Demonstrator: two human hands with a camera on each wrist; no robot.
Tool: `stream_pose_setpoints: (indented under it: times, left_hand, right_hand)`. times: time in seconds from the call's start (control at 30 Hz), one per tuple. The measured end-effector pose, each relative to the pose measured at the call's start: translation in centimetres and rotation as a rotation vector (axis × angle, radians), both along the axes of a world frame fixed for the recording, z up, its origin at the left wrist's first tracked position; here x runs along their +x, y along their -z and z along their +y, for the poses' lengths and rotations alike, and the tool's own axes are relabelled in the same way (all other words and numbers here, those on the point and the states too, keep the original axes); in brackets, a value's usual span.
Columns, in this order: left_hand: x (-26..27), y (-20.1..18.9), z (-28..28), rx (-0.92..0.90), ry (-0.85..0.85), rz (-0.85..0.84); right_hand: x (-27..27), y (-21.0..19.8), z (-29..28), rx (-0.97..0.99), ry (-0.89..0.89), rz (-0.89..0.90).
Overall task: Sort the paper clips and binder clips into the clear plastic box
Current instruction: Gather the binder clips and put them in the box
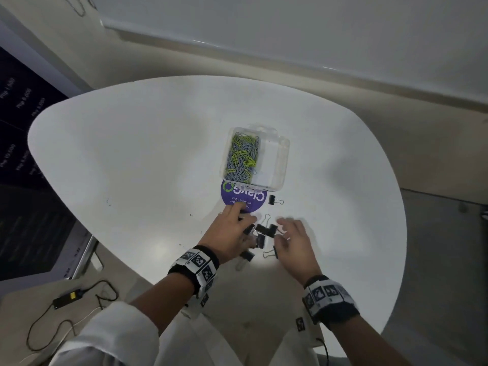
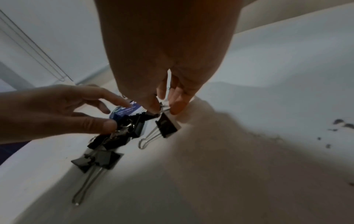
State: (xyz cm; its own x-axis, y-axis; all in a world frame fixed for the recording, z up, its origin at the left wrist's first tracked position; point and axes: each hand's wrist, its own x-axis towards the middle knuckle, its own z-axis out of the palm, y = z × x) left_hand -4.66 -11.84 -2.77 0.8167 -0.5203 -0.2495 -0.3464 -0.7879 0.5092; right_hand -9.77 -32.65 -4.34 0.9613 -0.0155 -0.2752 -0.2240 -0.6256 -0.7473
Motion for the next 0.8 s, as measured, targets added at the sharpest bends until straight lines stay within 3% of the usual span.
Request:
stream_pose_setpoints:
  times: [0.1, 0.27, 0.43, 0.63, 0.8]
  left_hand:
    - [-0.7, 0.2, -0.3, 0.103, 0.116, 0.024]
    - [-0.9, 0.6, 0.2, 0.072, 0.01, -0.021]
    - [-0.3, 0.6, 1.3, 0.0, -0.095, -0.053]
    - [0.2, 0.2, 3.0, 0.005, -0.265, -0.141]
    - [0.4, 1.5, 4.2, -0.003, -0.392, -0.069]
  right_hand:
    - [0.6, -0.5, 0.7, 0.039, -0.008, -0.021]
    - [2.4, -0.1, 0.4, -0.2, -0.148, -0.077]
    - [2.8, 0.3, 0.4, -0.178, -0.287, -0.062]
    - [1.9, 0.5, 0.1, 0.005, -0.117, -0.121]
    - [3.0, 1.2, 1.3, -0.05, -0.04, -0.027]
